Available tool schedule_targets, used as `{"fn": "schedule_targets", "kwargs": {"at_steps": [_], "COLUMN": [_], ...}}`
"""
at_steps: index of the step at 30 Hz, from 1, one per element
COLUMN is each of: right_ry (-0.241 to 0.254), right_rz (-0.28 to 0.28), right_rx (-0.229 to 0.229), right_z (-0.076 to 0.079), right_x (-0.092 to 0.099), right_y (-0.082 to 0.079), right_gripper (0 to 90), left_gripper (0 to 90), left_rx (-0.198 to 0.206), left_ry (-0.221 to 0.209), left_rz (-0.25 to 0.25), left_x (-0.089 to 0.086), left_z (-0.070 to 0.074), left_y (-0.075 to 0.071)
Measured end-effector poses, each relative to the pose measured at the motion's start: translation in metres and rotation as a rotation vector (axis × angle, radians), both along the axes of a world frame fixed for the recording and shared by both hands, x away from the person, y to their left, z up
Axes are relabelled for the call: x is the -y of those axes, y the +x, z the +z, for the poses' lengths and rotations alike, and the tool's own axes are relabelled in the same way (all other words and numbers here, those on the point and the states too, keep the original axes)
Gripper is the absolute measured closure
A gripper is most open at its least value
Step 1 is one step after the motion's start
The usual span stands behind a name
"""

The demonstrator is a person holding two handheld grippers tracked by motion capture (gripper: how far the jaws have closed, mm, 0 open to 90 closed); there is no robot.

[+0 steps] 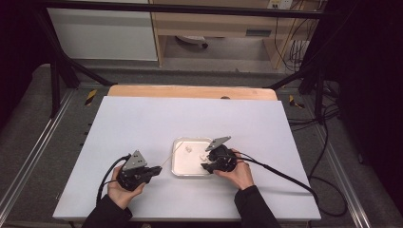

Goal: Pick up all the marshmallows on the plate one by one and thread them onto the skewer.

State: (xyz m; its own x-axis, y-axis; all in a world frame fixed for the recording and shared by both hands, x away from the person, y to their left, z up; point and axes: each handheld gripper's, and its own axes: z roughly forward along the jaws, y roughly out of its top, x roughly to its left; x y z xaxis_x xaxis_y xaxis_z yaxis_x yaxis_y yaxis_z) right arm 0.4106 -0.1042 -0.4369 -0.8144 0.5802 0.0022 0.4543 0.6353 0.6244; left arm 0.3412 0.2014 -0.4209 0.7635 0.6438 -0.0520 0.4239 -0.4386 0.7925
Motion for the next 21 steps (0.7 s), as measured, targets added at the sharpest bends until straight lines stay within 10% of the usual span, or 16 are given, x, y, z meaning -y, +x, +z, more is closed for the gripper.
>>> {"fn": "schedule_targets", "kwargs": {"at_steps": [21], "right_ry": [0.051], "right_rz": [-0.027], "right_rx": [-0.025], "right_z": [0.006], "right_x": [0.0035], "right_y": [-0.0027], "right_gripper": [72.2], "left_gripper": [88.9], "left_rx": [0.009], "left_ry": [0.0], "left_rz": [-0.007], "left_x": [0.0016], "left_z": [0.0002], "left_y": [-0.0016]}}
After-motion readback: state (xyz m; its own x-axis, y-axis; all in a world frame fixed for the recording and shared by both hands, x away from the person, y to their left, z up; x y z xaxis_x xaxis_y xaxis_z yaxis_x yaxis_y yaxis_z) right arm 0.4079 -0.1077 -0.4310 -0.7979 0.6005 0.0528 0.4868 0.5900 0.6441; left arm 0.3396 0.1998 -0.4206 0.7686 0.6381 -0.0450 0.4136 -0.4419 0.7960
